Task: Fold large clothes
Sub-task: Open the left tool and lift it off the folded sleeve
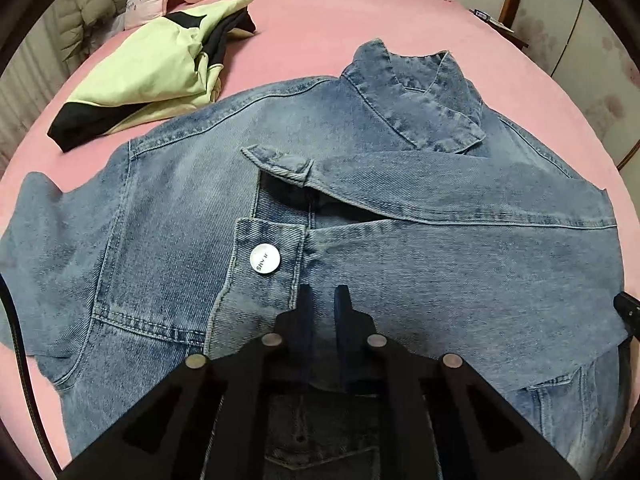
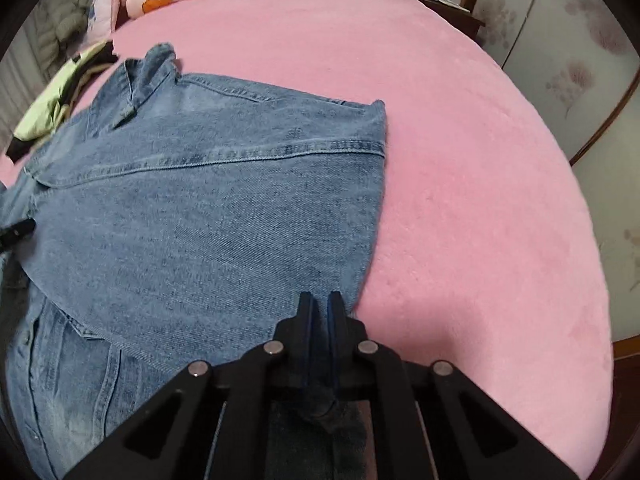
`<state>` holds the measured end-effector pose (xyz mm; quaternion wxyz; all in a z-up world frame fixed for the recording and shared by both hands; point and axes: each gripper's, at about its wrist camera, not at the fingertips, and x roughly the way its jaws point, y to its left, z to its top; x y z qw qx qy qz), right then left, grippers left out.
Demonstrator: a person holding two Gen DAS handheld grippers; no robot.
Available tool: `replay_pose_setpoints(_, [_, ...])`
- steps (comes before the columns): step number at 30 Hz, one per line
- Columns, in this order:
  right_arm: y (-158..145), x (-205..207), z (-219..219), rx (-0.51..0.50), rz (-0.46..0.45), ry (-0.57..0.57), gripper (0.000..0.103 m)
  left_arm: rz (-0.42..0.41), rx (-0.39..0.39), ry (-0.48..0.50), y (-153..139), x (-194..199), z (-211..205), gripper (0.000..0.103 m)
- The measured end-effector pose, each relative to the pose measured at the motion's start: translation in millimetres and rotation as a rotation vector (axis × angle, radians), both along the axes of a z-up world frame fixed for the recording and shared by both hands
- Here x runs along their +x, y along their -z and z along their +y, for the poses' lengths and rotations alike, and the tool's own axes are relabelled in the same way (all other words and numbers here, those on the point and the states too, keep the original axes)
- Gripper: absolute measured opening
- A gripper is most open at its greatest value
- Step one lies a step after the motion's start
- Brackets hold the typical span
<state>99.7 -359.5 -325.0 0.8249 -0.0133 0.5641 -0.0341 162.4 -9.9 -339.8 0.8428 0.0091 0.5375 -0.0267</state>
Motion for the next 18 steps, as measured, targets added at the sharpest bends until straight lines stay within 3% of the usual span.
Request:
replay_pose_setpoints(3, [-2.2, 1.6, 5.6, -0.006, 0.01, -0.001, 0.009, -0.001, 0.01, -0.004, -9.7, -2.2, -7.5, 0.023])
replay_pose_setpoints(8, [-15.9, 4.2, 5.0, 0.055, 0.043, 0.016, 0.009, -0.038, 0.031, -0.009, -41.3, -13.2, -22.3, 0.056])
replay_pose_setpoints(12, [-44.6, 3.3, 10.1, 0.063, 0.028, -0.01, 0.009, -0.061, 0.018, -0.014, -78.9, -26.4, -31.9, 0.061])
replay_pose_setpoints(14, [-65.3, 1.6, 13.3, 0.076, 0.024, -0.024, 0.009, -0.062, 0.012, -0.026, -100.5, -33.5, -35.8, 0.072])
replay_pose_setpoints(18, [-110.0, -6.1, 21.8, 0.111, 0.01, -0.06, 0.009, -0.098, -0.034, -0.047, -155.1, -55.6, -39.6, 0.076])
